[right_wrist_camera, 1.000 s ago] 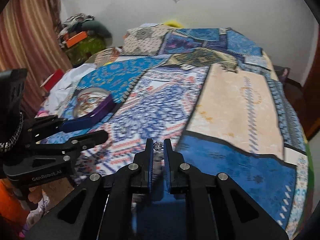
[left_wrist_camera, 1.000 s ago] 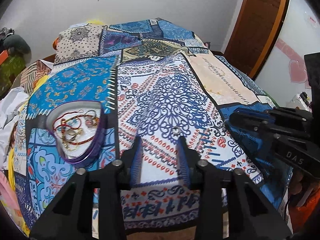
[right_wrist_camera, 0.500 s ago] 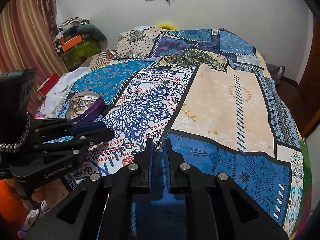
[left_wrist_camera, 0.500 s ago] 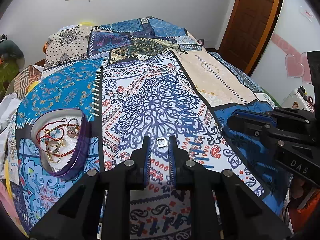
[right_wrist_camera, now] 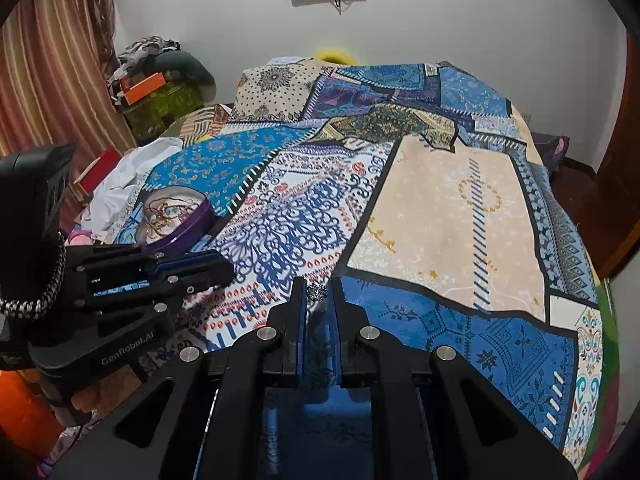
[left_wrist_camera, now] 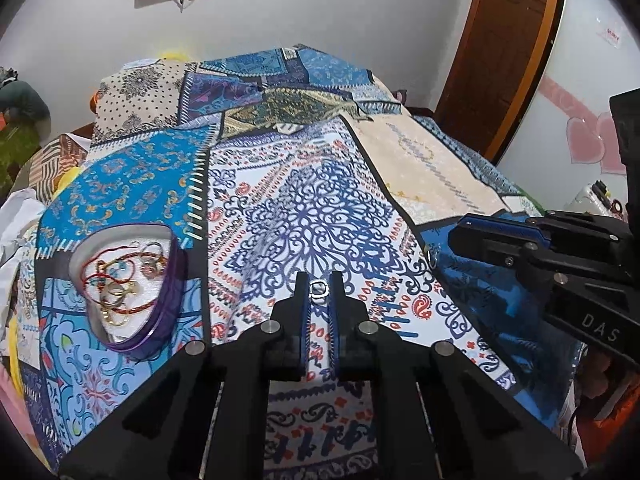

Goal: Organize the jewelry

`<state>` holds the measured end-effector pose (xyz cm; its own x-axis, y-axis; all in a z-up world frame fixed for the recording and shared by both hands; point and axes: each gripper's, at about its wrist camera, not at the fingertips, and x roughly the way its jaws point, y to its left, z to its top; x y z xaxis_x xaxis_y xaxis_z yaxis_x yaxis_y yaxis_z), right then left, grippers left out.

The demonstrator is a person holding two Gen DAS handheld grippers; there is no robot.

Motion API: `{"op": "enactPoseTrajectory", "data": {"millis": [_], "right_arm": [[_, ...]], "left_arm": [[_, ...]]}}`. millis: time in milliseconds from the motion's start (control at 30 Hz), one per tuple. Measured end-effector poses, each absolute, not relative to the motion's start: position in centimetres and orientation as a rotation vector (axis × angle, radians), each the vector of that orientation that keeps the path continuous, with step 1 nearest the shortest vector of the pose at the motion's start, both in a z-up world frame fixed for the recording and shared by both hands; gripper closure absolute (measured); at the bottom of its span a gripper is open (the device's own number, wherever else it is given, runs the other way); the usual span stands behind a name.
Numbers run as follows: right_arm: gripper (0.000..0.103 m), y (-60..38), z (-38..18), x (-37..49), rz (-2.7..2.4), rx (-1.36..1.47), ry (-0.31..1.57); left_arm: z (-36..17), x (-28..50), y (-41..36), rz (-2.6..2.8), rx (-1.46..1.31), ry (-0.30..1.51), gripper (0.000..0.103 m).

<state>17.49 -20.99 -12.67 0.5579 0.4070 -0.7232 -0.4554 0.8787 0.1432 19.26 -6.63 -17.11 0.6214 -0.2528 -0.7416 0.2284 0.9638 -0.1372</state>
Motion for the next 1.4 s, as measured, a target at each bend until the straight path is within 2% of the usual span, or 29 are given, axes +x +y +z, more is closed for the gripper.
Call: {"op": "enactPoseTrajectory", "data": {"millis": [800, 1067, 1400], "right_arm": [[0.094, -12.2, -6.3, 16.2, 0.639, -0.119, 0.666], [0.094, -8.8, -6.5, 16.9, 0.683, -0.135, 0.661], [0.094, -5.6, -8.4, 18.7, 0.714, -0.162, 0.716]], "left_arm": [[-10.6, 15.5, 3.0, -0.111, -0.123, 0.650, 0.096], [-11.6, 15.6, 5.9, -0.051, -0.149, 0.651, 0.096], [-15.2, 17.0, 6.7, -0.070, -0.179, 0.734, 0.096]]}}
